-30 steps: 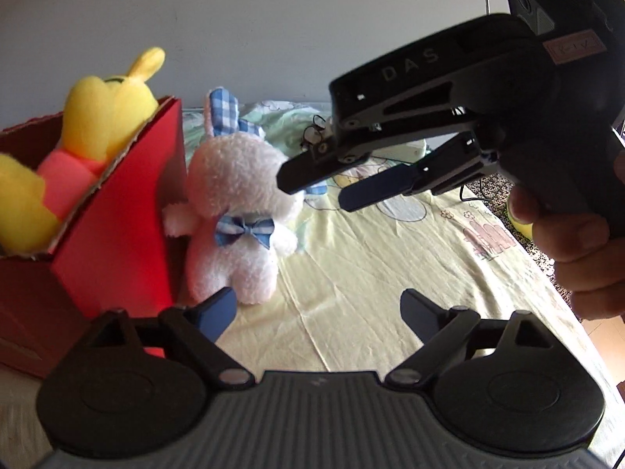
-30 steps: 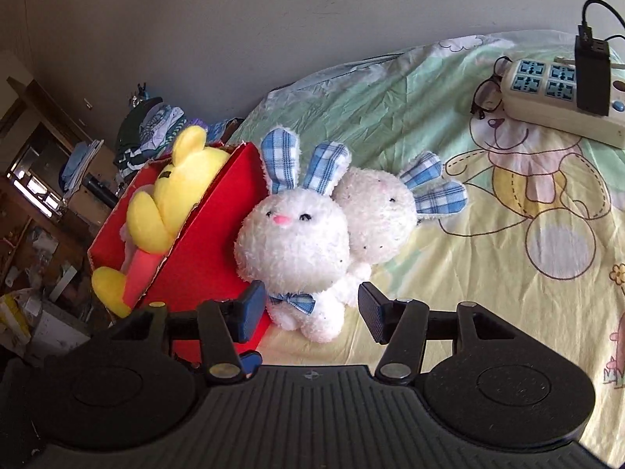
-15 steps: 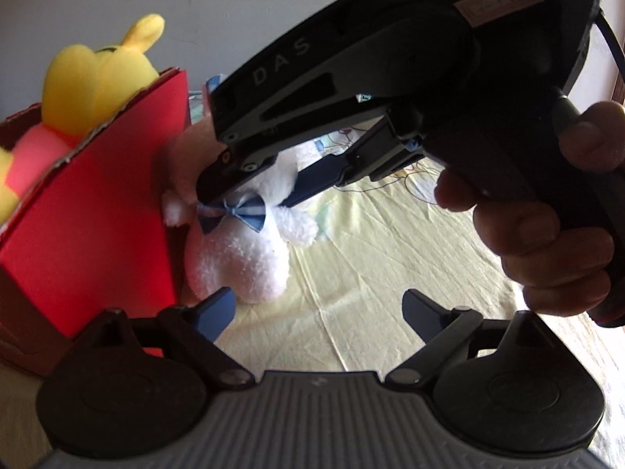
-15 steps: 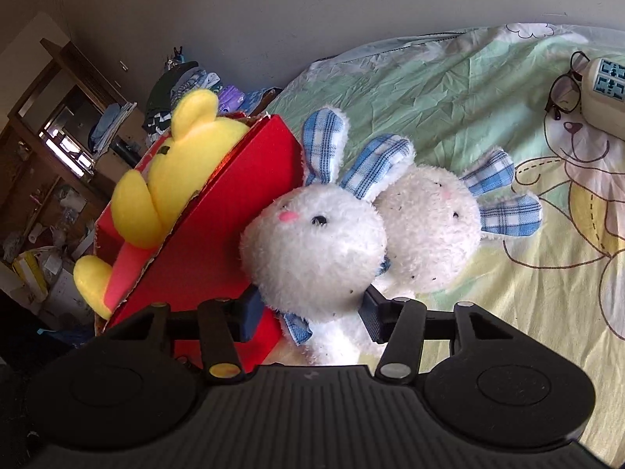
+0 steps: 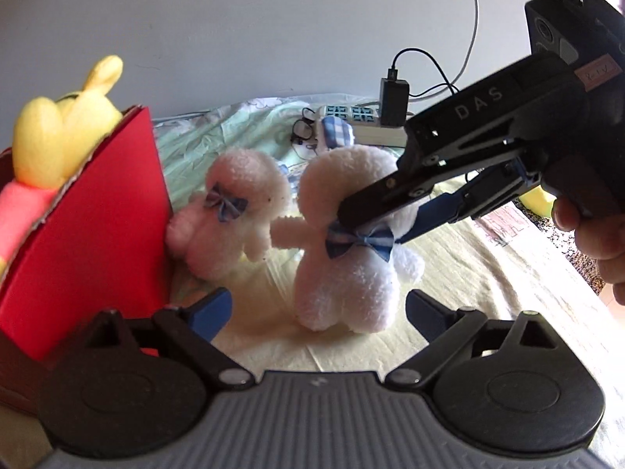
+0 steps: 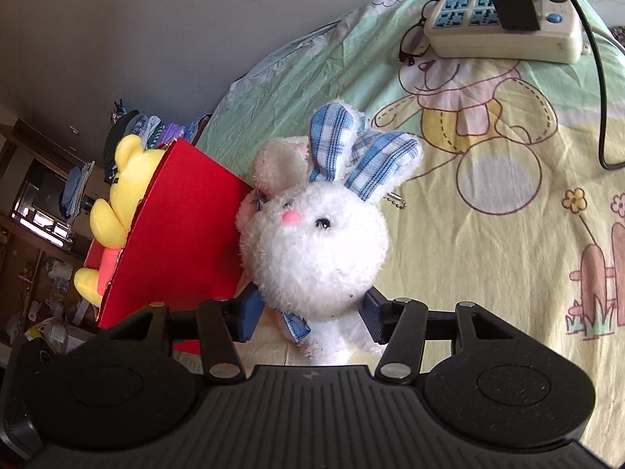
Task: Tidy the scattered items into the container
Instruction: 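Grasp the white bunny plush with the right gripper, then lift the white bunny with the right gripper and carry it over the box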
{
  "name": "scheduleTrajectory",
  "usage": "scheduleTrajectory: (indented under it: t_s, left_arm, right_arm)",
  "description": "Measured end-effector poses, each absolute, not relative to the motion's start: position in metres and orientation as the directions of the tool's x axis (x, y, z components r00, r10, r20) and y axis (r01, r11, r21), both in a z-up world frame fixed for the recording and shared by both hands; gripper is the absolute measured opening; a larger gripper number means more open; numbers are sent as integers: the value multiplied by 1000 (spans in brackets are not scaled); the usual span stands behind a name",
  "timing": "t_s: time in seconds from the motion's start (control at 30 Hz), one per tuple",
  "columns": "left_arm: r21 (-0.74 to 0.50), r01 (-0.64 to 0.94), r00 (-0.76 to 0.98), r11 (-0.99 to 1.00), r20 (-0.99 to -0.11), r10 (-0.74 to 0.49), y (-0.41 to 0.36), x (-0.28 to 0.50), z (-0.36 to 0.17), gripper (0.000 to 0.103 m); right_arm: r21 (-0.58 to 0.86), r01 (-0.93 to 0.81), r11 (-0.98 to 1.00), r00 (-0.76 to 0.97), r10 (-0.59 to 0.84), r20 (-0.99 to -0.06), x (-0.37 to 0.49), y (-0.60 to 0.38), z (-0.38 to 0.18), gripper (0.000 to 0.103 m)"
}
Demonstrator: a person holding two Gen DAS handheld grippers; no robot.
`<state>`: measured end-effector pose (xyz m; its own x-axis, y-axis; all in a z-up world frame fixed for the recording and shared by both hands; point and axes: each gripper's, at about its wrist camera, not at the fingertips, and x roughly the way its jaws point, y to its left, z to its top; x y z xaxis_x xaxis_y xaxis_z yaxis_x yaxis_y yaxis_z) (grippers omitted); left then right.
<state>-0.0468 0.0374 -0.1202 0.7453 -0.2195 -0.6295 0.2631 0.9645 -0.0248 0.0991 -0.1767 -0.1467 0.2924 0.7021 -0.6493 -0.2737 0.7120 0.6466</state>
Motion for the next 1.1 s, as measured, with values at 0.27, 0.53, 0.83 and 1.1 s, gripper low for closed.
scheduleTrajectory:
  t_s: [0.27, 0.53, 0.83, 1.1]
  left_arm:
    - [-99, 392, 684, 915, -633, -362, 23, -17, -111, 97]
    - [-250, 368, 589, 896, -683, -433, 21, 45, -127, 96]
    - [-339, 309, 520, 889, -722, -456, 20, 43, -134, 59]
    - [-282, 397, 492, 873, -737, -462, 22, -12, -121, 55]
  right_arm:
    - [724, -67, 687, 414, 679, -606, 91, -213, -154, 69]
    - [749, 37, 662, 462, 653, -600, 95, -219, -162, 69]
    - [767, 65, 638, 441, 671, -596, 101, -201, -173, 65]
    - [740, 12, 672, 348, 691, -633, 51, -188, -171, 61]
